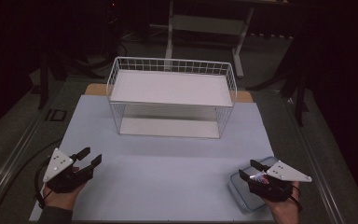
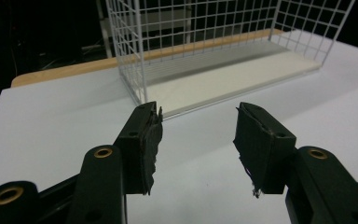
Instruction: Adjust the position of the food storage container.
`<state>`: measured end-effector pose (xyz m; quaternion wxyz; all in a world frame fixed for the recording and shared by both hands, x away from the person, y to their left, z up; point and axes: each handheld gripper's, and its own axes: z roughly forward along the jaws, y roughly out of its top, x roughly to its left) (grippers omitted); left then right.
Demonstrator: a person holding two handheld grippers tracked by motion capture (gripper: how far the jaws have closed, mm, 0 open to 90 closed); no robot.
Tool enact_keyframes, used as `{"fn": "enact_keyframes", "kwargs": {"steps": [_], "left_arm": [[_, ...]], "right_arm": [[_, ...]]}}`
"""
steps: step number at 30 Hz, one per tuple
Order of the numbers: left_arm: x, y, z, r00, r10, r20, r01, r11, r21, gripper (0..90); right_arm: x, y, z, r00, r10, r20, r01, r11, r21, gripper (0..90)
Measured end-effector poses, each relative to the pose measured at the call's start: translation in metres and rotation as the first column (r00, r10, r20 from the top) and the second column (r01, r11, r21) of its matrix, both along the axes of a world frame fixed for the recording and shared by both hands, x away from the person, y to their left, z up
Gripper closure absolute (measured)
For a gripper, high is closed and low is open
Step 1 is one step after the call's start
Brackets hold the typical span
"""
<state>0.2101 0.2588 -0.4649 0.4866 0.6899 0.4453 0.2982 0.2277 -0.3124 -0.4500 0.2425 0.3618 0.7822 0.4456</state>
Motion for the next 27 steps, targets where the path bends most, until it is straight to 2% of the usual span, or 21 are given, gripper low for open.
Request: {"fn": "enact_keyframes", "kwargs": {"steps": [8,14,17,20,23,27], "left_arm": [[0.006,0.002,-0.003,0.9998,0.016,-0.012,-0.016,0.9998,-0.014,47.9],[0.007,0.003,-0.004,0.9997,0.016,-0.017,-0.017,0.9991,-0.04,47.5],[0.008,0.004,-0.004,0.9997,0.012,-0.022,-0.013,0.9989,-0.045,47.5],[0.008,0.002,-0.005,0.9998,0.006,-0.021,-0.007,0.999,-0.045,47.6],[0.008,0.001,-0.005,0.9998,-0.002,-0.018,0.002,0.9993,-0.037,47.6],[0.008,0.0,-0.005,0.9998,0.001,-0.018,-0.002,0.9995,-0.031,47.6]], "right_arm": [[0.002,-0.006,0.0,0.9998,-0.02,-0.009,0.02,1.0,0.001,41.4],[0.005,-0.025,-0.004,0.9957,-0.089,-0.025,0.089,0.996,-0.007,41.3],[0.009,-0.039,-0.009,0.9883,-0.146,-0.045,0.146,0.989,0.006,43.8],[0.01,-0.055,-0.01,0.9781,-0.201,-0.055,0.203,0.978,0.041,49.8],[0.008,-0.067,-0.009,0.9688,-0.238,-0.068,0.242,0.968,0.06,63.5],[0.002,-0.075,-0.008,0.9664,-0.247,-0.071,0.249,0.968,0.018,79.6]]}}
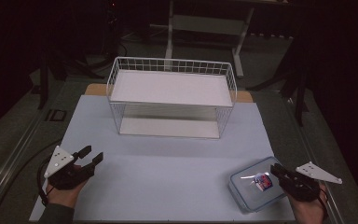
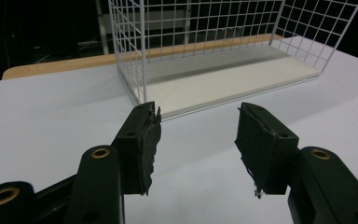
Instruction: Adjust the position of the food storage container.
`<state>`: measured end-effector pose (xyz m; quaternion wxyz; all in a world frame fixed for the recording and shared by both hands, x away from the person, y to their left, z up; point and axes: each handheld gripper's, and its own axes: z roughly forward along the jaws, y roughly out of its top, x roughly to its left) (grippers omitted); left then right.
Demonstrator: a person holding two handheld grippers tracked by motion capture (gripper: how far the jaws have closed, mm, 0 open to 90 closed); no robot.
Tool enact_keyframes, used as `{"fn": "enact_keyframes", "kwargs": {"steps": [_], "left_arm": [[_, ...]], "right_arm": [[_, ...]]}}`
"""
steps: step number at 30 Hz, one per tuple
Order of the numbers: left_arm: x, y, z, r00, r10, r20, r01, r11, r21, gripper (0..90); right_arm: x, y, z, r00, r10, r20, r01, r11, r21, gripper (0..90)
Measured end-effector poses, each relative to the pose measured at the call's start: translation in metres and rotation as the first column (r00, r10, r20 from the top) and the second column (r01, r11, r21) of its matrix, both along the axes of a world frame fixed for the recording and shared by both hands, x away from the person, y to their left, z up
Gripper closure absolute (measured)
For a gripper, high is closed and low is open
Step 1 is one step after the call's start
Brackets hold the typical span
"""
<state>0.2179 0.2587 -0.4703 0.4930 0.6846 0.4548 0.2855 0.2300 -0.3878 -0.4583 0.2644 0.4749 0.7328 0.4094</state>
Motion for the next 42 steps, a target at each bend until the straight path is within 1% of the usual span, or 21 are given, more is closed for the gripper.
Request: {"fn": "enact_keyframes", "kwargs": {"steps": [2,4,5,7,9,10,12,17,20,24,27,30,33,35,37,39,42], "left_arm": [[0.0,0.0,-0.001,1.0,0.001,-0.005,-0.001,1.0,-0.009,47.6],[0.001,0.0,-0.003,0.9999,-0.002,-0.013,0.001,0.9998,-0.018,47.7],[0.001,0.0,-0.003,0.9999,0.0,-0.014,0.0,0.9999,-0.014,47.6],[0.002,0.0,-0.003,0.9999,0.002,-0.016,-0.002,0.9998,-0.021,47.7],[0.002,0.0,-0.003,0.9999,0.004,-0.016,-0.004,0.9997,-0.024,47.7],[0.001,0.0,-0.003,0.9999,0.004,-0.015,-0.005,0.9997,-0.024,47.7],[0.002,0.0,-0.003,0.9999,0.005,-0.016,-0.005,0.9997,-0.025,47.8],[0.001,-0.001,-0.004,0.9999,0.0,-0.017,0.0,0.9997,-0.025,48.0],[0.001,-0.001,-0.004,0.9999,-0.001,-0.016,0.0,0.9997,-0.023,48.0],[0.001,-0.001,-0.004,0.9999,0.0,-0.015,-0.001,0.9997,-0.025,48.0],[0.0,-0.001,-0.004,0.9999,0.002,-0.013,-0.002,0.9996,-0.028,48.1],[0.0,-0.001,-0.004,0.9999,0.001,-0.015,-0.002,0.9996,-0.029,48.1],[0.0,-0.002,-0.004,0.9999,0.0,-0.015,0.0,0.9996,-0.029,48.1],[0.001,-0.002,-0.004,0.9999,-0.001,-0.014,0.0,0.9997,-0.026,48.1],[0.001,-0.002,-0.004,0.9999,-0.002,-0.016,0.001,0.9997,-0.023,48.0],[0.001,-0.003,-0.005,0.9998,-0.002,-0.018,0.001,0.9997,-0.023,48.1],[0.001,-0.003,-0.005,0.9998,-0.003,-0.018,0.003,0.9998,-0.02,48.0]], "right_arm": [[-0.004,-0.003,0.0,0.9999,0.011,-0.012,-0.012,1.0,-0.02,85.6],[-0.007,-0.005,0.0,0.9996,0.02,-0.022,-0.021,0.999,-0.038,88.0],[-0.008,-0.006,0.0,0.999,0.029,-0.033,-0.031,0.998,-0.048,88.9],[-0.012,-0.007,-0.003,0.9972,0.046,-0.059,-0.05,0.996,-0.076,89.3],[-0.016,-0.01,-0.007,0.9947,0.056,-0.086,-0.065,0.992,-0.107,89.4],[-0.018,-0.011,-0.009,0.9936,0.057,-0.097,-0.068,0.991,-0.115,89.5],[-0.024,-0.017,-0.01,0.9934,0.064,-0.095,-0.073,0.993,-0.093,89.5],[-0.036,-0.024,-0.012,0.9933,0.071,-0.091,-0.079,0.993,-0.091,89.6],[-0.043,-0.027,-0.013,0.9928,0.077,-0.091,-0.086,0.991,-0.1,89.7],[-0.048,-0.03,-0.013,0.9925,0.082,-0.091,-0.091,0.991,-0.096,89.7],[-0.05,-0.032,-0.012,0.9923,0.087,-0.088,-0.095,0.991,-0.093,89.7],[-0.051,-0.033,-0.011,0.9914,0.092,-0.093,-0.102,0.989,-0.105,89.7],[-0.053,-0.034,-0.01,0.9909,0.089,-0.1,-0.101,0.987,-0.125,89.7],[-0.055,-0.036,-0.013,0.9899,0.081,-0.116,-0.098,0.985,-0.143,89.7],[-0.056,-0.04,-0.016,0.9898,0.075,-0.121,-0.092,0.986,-0.138,89.7],[-0.056,-0.042,-0.017,0.9902,0.073,-0.119,-0.087,0.989,-0.121,89.7],[-0.055,-0.042,-0.018,0.9903,0.078,-0.115,-0.091,0.989,-0.113,89.7]]}}
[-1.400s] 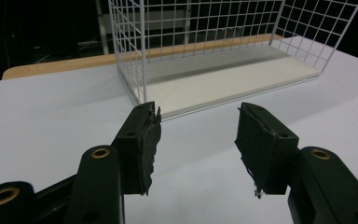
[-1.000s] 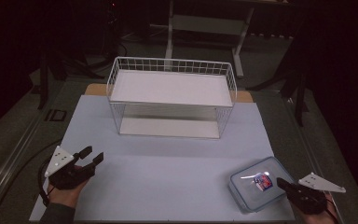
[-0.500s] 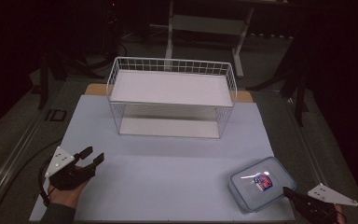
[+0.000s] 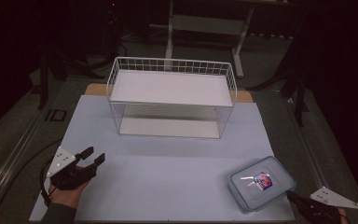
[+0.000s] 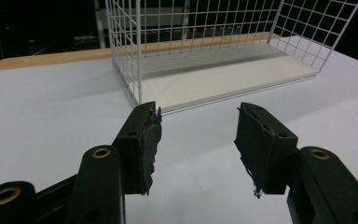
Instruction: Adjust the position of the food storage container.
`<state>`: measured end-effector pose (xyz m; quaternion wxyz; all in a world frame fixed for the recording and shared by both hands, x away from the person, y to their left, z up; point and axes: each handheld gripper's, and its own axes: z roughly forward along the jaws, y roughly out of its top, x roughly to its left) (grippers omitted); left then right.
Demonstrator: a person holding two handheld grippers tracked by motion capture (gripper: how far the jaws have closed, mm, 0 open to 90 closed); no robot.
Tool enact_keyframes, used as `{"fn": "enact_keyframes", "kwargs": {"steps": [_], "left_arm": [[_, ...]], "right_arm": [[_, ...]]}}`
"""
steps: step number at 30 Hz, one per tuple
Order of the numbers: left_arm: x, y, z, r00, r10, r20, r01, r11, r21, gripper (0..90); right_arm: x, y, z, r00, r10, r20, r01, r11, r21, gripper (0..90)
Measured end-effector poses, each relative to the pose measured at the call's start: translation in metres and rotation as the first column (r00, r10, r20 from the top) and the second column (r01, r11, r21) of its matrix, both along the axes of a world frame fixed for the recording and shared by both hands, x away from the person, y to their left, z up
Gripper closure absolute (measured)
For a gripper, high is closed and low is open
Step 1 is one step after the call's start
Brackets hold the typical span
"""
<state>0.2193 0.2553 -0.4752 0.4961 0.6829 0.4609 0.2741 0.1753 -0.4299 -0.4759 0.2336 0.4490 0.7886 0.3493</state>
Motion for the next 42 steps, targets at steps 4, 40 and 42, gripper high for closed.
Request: {"fn": "enact_keyframes", "kwargs": {"steps": [4,40,42], "left_arm": [[0.0,0.0,0.0,1.0,-0.001,0.0,0.001,1.0,0.0,48.0],[0.0,0.0,0.001,1.0,-0.002,0.005,0.002,1.0,-0.003,47.9],[0.0,0.001,0.001,1.0,-0.002,0.004,0.002,1.0,-0.002,47.9]], "right_arm": [[0.005,0.006,0.002,0.9998,0.022,0.004,-0.022,1.0,0.005,89.7],[0.051,0.086,0.004,0.9668,0.256,0.0,-0.256,0.966,-0.029,89.8],[0.056,0.09,0.005,0.965,0.262,-0.001,-0.262,0.965,-0.032,89.8]]}}
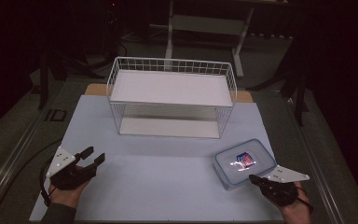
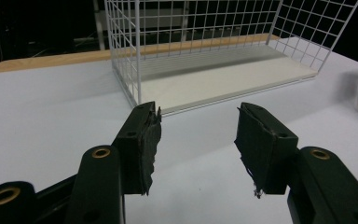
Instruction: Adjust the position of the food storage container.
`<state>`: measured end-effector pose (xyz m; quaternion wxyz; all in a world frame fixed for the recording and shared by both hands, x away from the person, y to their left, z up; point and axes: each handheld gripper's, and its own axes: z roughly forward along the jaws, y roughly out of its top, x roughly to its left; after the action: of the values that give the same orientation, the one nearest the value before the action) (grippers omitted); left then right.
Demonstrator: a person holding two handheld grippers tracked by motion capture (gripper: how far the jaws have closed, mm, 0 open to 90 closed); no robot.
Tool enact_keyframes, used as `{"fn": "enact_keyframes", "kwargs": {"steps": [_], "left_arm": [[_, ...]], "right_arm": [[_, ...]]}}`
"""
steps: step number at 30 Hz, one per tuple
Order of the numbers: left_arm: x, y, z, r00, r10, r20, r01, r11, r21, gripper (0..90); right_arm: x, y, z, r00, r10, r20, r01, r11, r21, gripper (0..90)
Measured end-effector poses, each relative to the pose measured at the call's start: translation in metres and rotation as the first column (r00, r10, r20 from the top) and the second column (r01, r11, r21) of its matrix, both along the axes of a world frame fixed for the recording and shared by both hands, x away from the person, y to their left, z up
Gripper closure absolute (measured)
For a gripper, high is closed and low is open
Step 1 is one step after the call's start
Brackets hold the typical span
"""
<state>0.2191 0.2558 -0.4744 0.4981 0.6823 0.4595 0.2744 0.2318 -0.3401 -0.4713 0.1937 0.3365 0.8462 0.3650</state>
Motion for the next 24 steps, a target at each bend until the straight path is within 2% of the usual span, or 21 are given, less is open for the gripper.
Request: {"fn": "enact_keyframes", "kwargs": {"steps": [2,6,8,12,19,24], "left_arm": [[0.0,0.0,0.0,1.0,0.002,0.002,-0.002,1.0,-0.003,47.9],[-0.001,0.001,0.0,1.0,0.002,0.002,-0.002,1.0,-0.007,47.9],[-0.001,0.001,0.001,1.0,0.003,0.004,-0.003,0.9999,-0.01,47.9],[-0.001,0.001,0.001,1.0,0.004,0.005,-0.004,0.9999,-0.011,47.9],[-0.001,0.001,0.001,1.0,0.003,0.004,-0.003,0.9999,-0.01,47.8],[-0.001,0.002,0.001,1.0,0.003,0.005,-0.003,0.9999,-0.012,47.8]], "right_arm": [[0.005,0.002,0.002,1.0,0.0,0.002,0.0,1.0,-0.002,89.6],[0.021,-0.007,0.012,0.9944,-0.099,0.036,0.097,0.994,0.045,89.6],[0.031,-0.016,0.016,0.9856,-0.162,0.049,0.16,0.986,0.04,89.6],[0.047,-0.029,0.021,0.9696,-0.239,0.055,0.237,0.971,0.034,89.5],[0.068,-0.045,0.019,0.9434,-0.329,0.041,0.329,0.944,0.018,89.6],[0.075,-0.054,0.009,0.9274,-0.374,0.013,0.374,0.927,0.003,89.7]]}}
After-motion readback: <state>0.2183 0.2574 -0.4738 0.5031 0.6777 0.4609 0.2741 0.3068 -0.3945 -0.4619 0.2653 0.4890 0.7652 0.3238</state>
